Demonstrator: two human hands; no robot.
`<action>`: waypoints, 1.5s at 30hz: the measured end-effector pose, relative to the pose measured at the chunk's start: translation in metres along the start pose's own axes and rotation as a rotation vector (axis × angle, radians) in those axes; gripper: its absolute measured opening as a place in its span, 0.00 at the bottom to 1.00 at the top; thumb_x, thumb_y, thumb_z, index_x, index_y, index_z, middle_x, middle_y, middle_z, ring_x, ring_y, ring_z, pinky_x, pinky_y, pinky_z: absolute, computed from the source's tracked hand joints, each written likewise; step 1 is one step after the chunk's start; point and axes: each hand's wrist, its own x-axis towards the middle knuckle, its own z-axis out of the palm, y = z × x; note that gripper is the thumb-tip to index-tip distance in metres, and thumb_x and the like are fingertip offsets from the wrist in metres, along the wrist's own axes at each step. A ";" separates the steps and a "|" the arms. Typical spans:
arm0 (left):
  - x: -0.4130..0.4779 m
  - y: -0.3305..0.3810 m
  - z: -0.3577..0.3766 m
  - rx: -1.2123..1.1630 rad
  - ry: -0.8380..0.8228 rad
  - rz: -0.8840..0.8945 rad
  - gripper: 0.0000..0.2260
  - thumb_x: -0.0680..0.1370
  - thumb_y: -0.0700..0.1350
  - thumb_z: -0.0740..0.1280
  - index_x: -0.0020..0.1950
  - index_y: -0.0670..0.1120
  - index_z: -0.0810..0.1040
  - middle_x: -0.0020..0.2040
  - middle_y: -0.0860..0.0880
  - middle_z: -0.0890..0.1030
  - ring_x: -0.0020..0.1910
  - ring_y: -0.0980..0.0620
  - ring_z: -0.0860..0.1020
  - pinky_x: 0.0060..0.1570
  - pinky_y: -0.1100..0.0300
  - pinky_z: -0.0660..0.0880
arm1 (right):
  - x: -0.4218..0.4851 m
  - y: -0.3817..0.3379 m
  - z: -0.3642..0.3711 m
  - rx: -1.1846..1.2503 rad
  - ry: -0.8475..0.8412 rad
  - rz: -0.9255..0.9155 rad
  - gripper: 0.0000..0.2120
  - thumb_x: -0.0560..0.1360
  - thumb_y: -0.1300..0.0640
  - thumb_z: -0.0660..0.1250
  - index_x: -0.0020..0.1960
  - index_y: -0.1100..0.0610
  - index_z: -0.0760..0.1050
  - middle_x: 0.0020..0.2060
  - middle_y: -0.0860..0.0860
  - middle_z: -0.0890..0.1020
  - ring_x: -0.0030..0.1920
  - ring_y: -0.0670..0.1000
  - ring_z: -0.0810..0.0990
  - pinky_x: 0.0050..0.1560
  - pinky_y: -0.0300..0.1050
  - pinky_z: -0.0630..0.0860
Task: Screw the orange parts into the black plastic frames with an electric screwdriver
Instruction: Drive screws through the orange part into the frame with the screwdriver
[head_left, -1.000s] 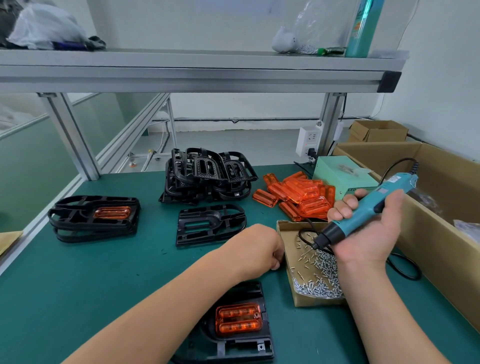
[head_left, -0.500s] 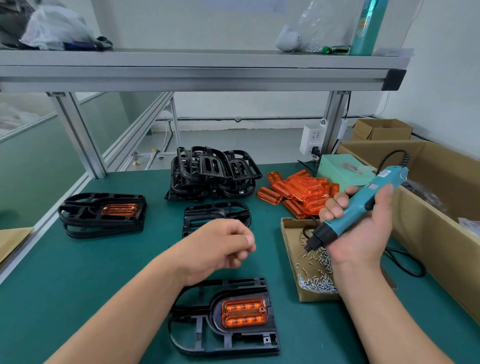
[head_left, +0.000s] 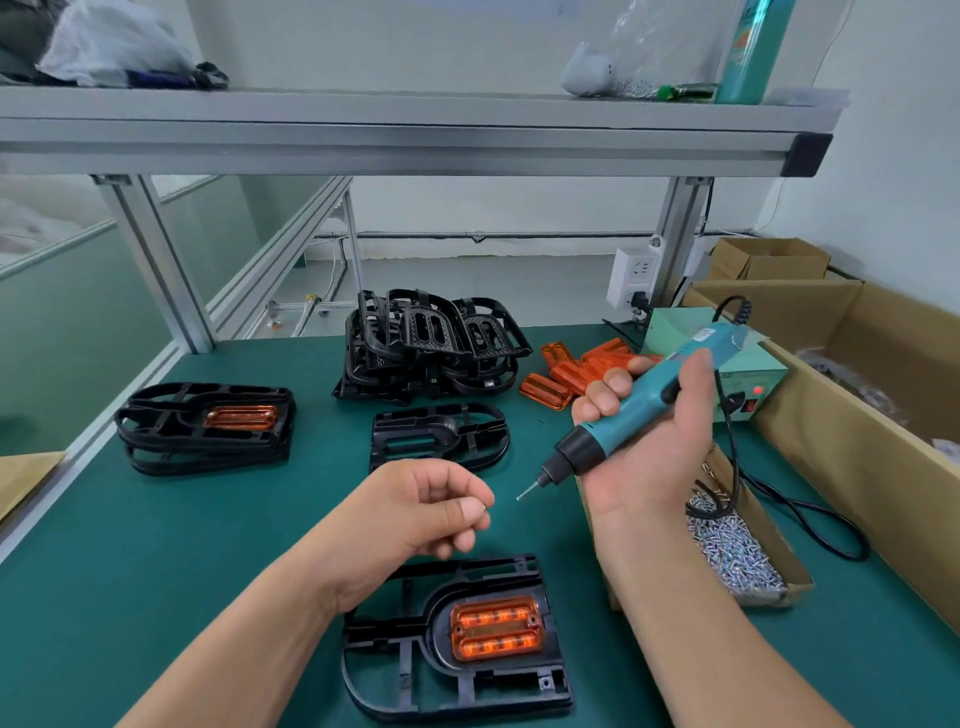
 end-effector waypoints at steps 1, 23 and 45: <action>0.000 0.000 0.002 0.032 0.000 0.005 0.07 0.82 0.37 0.70 0.50 0.47 0.86 0.45 0.43 0.86 0.40 0.51 0.81 0.39 0.62 0.77 | 0.000 0.001 -0.002 0.003 0.007 0.007 0.22 0.83 0.36 0.64 0.46 0.55 0.73 0.36 0.51 0.71 0.32 0.49 0.70 0.34 0.42 0.70; -0.006 0.001 0.024 -0.132 -0.026 -0.004 0.06 0.81 0.34 0.70 0.50 0.43 0.86 0.48 0.37 0.86 0.42 0.46 0.84 0.39 0.61 0.80 | -0.010 0.002 -0.002 -0.040 -0.068 0.018 0.22 0.83 0.36 0.63 0.47 0.55 0.74 0.35 0.51 0.72 0.31 0.48 0.70 0.33 0.41 0.70; -0.005 -0.004 0.024 0.013 -0.001 0.037 0.04 0.79 0.47 0.73 0.50 0.48 0.86 0.47 0.40 0.87 0.42 0.46 0.85 0.41 0.61 0.81 | -0.010 0.005 -0.010 -0.036 -0.001 0.063 0.23 0.82 0.35 0.64 0.45 0.55 0.75 0.35 0.51 0.72 0.31 0.49 0.71 0.32 0.41 0.71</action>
